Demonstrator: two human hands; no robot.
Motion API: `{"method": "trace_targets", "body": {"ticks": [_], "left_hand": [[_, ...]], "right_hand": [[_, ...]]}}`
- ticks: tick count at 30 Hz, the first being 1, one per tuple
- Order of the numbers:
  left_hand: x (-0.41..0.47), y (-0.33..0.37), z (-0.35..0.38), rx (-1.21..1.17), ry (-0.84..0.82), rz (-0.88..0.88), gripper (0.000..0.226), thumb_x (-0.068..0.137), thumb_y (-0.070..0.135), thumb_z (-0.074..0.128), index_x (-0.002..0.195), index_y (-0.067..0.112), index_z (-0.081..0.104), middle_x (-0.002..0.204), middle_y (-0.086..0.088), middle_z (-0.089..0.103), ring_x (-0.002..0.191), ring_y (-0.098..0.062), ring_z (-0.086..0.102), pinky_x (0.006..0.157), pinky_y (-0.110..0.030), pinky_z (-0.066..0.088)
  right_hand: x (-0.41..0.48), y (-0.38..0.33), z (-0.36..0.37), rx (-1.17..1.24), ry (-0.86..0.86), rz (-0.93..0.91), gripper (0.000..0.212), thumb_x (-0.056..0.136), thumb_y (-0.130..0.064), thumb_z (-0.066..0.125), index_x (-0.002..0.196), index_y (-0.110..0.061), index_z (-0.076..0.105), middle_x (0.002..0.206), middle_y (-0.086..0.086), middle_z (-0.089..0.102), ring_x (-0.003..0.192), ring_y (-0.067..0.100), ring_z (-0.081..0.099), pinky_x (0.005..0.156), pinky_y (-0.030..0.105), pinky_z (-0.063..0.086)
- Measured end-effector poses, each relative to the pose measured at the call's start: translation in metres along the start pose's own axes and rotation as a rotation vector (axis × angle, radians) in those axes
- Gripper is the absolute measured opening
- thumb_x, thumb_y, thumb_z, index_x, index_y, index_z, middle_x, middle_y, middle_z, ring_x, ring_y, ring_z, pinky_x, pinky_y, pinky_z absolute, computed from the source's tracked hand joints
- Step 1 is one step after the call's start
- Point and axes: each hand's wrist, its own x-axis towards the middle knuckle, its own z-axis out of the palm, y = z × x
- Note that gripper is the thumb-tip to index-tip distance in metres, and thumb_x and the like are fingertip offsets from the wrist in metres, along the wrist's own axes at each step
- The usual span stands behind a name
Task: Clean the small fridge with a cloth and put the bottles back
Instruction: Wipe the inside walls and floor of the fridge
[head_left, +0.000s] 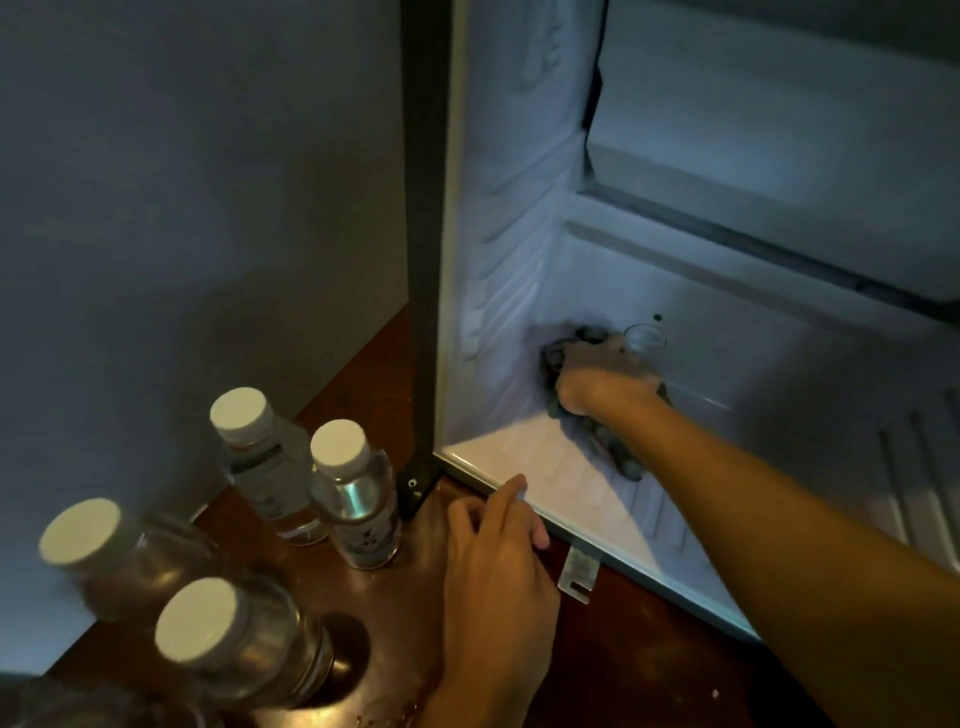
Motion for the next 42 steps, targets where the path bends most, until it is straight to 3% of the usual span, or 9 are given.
{"method": "trace_targets", "body": {"ticks": [3, 6, 9, 14, 19, 25, 29, 36, 42], "left_hand": [[0.002, -0.007, 0.000, -0.017, -0.005, 0.003, 0.040, 0.077, -0.007, 0.053, 0.106, 0.019, 0.060, 0.148, 0.013, 0.044, 0.121, -0.016, 0.033, 0.098, -0.041, 0.042], [0.003, -0.015, -0.002, -0.043, 0.018, 0.021, 0.037, 0.075, -0.008, 0.053, 0.085, 0.028, 0.051, 0.145, 0.018, 0.046, 0.119, -0.013, 0.033, 0.098, -0.040, 0.041], [0.001, -0.024, -0.002, -0.075, 0.096, 0.005, 0.038, 0.078, -0.006, 0.052, 0.090, 0.031, 0.052, 0.131, 0.022, 0.051, 0.120, -0.007, 0.035, 0.099, -0.036, 0.041], [0.005, -0.030, 0.002, -0.220, 0.309, -0.001, 0.042, 0.082, -0.010, 0.051, 0.105, 0.025, 0.052, 0.109, 0.016, 0.047, 0.105, 0.001, 0.042, 0.092, -0.008, 0.032], [0.025, -0.009, -0.003, -0.428, 0.450, 0.036, 0.025, 0.084, 0.007, 0.043, 0.095, 0.027, 0.052, 0.099, 0.014, 0.051, 0.099, -0.009, 0.049, 0.088, -0.021, 0.040], [0.057, 0.051, 0.023, -0.418, 0.162, 0.355, 0.019, 0.094, 0.009, 0.050, 0.103, 0.019, 0.064, 0.114, 0.014, 0.061, 0.110, -0.009, 0.053, 0.095, -0.028, 0.042], [0.123, 0.086, 0.063, -0.296, 0.014, 0.423, 0.026, 0.096, 0.019, 0.044, 0.116, 0.019, 0.061, 0.120, -0.004, 0.062, 0.109, -0.021, 0.056, 0.095, -0.041, 0.047], [0.158, 0.082, 0.101, -0.028, -0.130, 0.572, 0.043, 0.096, 0.029, 0.031, 0.128, 0.019, 0.057, 0.131, -0.011, 0.054, 0.117, -0.033, 0.052, 0.097, -0.042, 0.044], [0.164, 0.099, 0.110, -0.077, -0.288, 0.492, 0.037, 0.102, 0.019, 0.040, 0.138, 0.024, 0.049, 0.143, -0.007, 0.048, 0.128, -0.026, 0.046, 0.103, -0.028, 0.035]], "right_hand": [[0.004, -0.019, -0.006, 0.002, 0.080, 0.074, 0.055, 0.096, -0.031, 0.055, 0.144, -0.012, 0.037, 0.144, 0.019, 0.027, 0.127, 0.046, 0.034, 0.080, 0.050, 0.036], [0.013, -0.038, -0.013, -0.032, 0.105, 0.009, 0.053, 0.097, -0.032, 0.050, 0.144, -0.010, 0.039, 0.147, 0.022, 0.025, 0.127, 0.044, 0.034, 0.088, 0.051, 0.037], [0.018, -0.034, -0.019, -0.068, 0.078, -0.096, 0.051, 0.100, -0.029, 0.044, 0.148, -0.013, 0.036, 0.156, 0.020, 0.017, 0.136, 0.046, 0.026, 0.100, 0.057, 0.032], [-0.035, -0.006, 0.030, 0.007, 0.261, -0.363, 0.052, 0.085, -0.032, 0.059, 0.135, -0.043, 0.050, 0.142, 0.012, 0.028, 0.122, 0.045, 0.036, 0.102, 0.058, 0.035], [-0.149, 0.013, 0.079, 0.116, 0.281, -0.704, 0.045, 0.093, -0.027, 0.054, 0.137, -0.030, 0.045, 0.136, 0.008, 0.033, 0.119, 0.040, 0.037, 0.101, 0.054, 0.034], [-0.099, 0.102, 0.053, 0.252, 0.631, -0.418, 0.045, 0.081, -0.026, 0.062, 0.126, -0.031, 0.061, 0.123, 0.016, 0.052, 0.103, 0.044, 0.052, 0.085, 0.050, 0.045], [-0.045, 0.117, 0.043, 0.817, 0.722, -0.202, 0.036, 0.089, -0.032, 0.059, 0.124, -0.028, 0.051, 0.121, 0.002, 0.058, 0.106, 0.024, 0.060, 0.088, 0.043, 0.051], [-0.017, 0.117, 0.072, 0.395, 0.516, 0.163, 0.052, 0.101, -0.028, 0.041, 0.149, -0.042, 0.030, 0.151, 0.019, 0.025, 0.136, 0.042, 0.026, 0.110, 0.051, 0.025], [-0.029, 0.123, 0.075, 0.291, 0.540, 0.268, 0.046, 0.100, -0.023, 0.039, 0.144, -0.035, 0.040, 0.144, 0.022, 0.034, 0.126, 0.045, 0.036, 0.105, 0.048, 0.032]]}}
